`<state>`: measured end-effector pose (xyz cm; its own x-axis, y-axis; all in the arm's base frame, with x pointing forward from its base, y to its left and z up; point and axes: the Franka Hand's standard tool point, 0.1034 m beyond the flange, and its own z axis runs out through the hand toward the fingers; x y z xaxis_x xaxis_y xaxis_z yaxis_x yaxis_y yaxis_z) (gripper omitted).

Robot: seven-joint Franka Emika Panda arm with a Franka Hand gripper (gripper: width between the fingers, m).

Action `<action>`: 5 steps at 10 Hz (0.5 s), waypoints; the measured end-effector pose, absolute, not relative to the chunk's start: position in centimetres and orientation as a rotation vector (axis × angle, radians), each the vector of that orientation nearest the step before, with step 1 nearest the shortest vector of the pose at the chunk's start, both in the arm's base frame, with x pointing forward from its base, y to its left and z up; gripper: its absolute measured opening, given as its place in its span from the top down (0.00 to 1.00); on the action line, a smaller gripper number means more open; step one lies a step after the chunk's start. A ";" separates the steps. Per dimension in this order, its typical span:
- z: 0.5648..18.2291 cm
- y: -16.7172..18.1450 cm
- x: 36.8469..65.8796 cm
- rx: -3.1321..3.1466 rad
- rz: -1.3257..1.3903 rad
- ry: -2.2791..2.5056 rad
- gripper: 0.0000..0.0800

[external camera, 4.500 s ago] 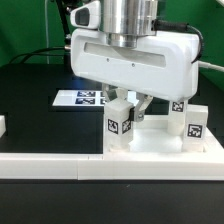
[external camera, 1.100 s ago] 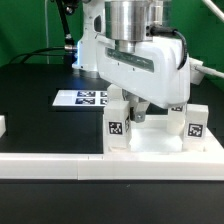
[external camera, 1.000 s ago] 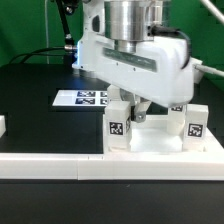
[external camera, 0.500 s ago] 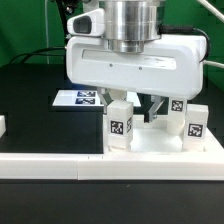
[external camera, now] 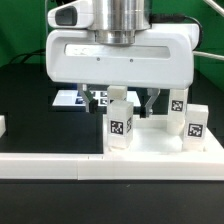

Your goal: Assemble square table

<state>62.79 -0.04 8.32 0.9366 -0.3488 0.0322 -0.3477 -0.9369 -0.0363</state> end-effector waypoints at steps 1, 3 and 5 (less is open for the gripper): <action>8.3 0.0 62.8 -3.057 -0.059 0.577 0.19; 8.3 0.0 62.8 -3.038 -0.057 0.657 0.45; 8.3 0.0 62.8 -2.990 -0.054 0.843 0.62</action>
Offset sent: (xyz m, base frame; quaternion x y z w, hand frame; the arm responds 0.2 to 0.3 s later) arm 0.0000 0.0000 0.0000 0.0000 0.0000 0.1938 0.9810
